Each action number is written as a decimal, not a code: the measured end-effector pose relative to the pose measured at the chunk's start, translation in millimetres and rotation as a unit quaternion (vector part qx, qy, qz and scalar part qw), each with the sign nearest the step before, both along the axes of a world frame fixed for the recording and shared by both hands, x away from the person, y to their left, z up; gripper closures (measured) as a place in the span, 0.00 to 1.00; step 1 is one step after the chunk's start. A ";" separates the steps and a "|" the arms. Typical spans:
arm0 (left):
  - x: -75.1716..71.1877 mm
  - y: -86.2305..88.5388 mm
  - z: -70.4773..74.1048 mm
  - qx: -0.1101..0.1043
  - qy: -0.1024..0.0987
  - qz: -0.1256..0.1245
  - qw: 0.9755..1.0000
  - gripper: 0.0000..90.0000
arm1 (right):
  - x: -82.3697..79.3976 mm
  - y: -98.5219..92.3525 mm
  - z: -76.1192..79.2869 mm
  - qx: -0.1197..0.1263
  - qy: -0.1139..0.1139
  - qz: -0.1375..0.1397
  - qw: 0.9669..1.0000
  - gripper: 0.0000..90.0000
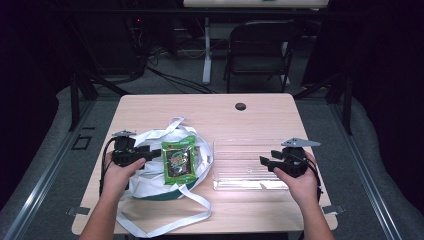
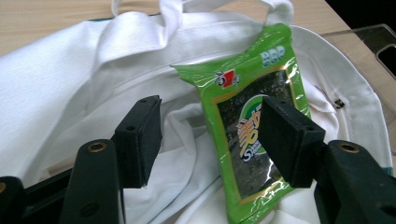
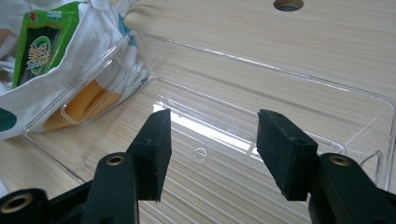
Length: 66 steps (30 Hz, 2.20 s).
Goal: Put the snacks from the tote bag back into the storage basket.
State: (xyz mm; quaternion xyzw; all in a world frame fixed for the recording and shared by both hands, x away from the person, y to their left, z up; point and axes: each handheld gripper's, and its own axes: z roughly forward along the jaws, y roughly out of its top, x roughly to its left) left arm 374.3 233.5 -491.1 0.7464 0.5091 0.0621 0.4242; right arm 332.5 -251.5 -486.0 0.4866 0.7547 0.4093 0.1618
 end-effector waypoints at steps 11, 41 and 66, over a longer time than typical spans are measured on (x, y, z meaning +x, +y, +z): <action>4.2 -9.5 -11.3 -0.014 0.019 -0.019 1.000 0.40 | -1.0 3.9 -2.9 0.000 -0.002 0.003 1.000 0.48; 12.1 -19.6 -37.3 -0.025 0.080 -0.034 0.996 0.36 | -1.2 5.8 -4.0 0.013 0.002 0.009 1.000 0.47; 25.7 -30.6 -51.2 -0.065 0.111 -0.052 0.990 0.35 | -9.7 9.0 -6.5 0.002 -0.021 0.012 1.000 0.47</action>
